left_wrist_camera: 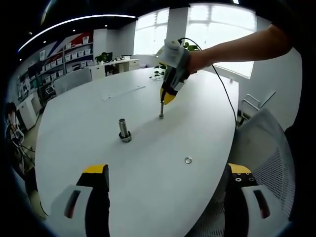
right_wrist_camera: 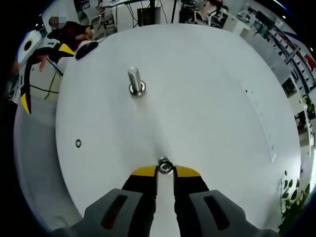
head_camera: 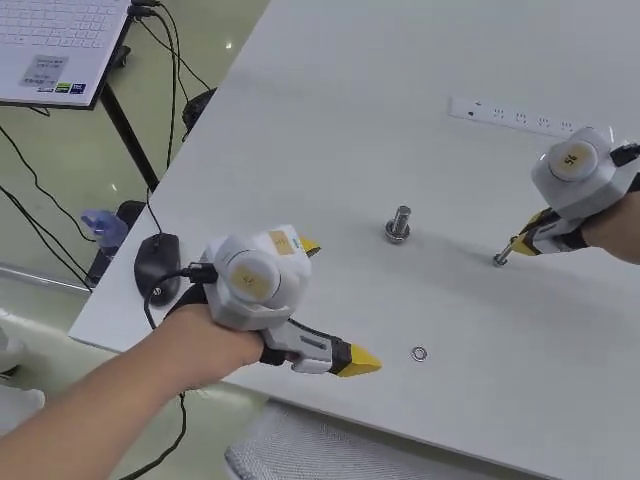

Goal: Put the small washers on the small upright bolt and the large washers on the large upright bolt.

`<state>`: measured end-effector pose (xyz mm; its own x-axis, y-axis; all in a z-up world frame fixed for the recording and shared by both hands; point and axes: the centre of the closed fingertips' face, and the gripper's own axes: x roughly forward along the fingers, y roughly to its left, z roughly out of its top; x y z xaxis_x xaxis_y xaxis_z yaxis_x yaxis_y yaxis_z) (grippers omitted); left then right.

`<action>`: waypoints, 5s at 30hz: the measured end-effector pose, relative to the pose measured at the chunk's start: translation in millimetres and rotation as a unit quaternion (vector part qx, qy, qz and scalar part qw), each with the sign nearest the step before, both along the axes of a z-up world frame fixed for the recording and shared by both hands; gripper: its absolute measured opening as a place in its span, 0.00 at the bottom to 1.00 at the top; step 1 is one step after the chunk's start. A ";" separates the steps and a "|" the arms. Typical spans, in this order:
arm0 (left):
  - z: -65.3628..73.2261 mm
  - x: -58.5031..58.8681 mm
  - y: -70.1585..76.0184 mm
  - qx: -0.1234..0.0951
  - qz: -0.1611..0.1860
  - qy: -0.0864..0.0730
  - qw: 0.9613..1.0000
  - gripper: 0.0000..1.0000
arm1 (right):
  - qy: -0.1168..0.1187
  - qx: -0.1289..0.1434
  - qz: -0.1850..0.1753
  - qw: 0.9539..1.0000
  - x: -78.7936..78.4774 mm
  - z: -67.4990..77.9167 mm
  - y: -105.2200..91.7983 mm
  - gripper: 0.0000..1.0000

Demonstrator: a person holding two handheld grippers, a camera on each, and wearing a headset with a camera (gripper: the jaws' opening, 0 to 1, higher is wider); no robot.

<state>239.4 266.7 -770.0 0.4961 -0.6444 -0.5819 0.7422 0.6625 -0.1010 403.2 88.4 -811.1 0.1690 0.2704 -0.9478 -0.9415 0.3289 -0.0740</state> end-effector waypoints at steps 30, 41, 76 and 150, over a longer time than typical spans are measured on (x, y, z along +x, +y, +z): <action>0.1 -2.6 4.5 0.006 0.002 0.003 1.000 0.93 | 0.008 -0.025 0.022 0.999 0.8 -40.5 2.4 0.13; 0.7 -1.1 7.1 0.010 0.005 0.004 1.000 0.92 | 0.018 -0.030 0.024 0.999 4.0 -49.0 3.3 0.13; 2.6 -4.9 5.8 0.017 -0.004 0.005 1.000 0.88 | 0.017 -0.026 0.028 0.999 4.1 -29.5 2.5 0.21; 6.6 -6.5 5.6 0.008 -0.012 -0.012 1.000 0.89 | 0.039 0.029 0.150 0.987 -159.6 -52.3 83.0 0.31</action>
<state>233.0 272.3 -763.5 0.4936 -0.6470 -0.5812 0.7605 0.6453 -0.0726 243.5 171.4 -863.4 -0.0005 0.3514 -0.9362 -0.9993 0.0349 0.0136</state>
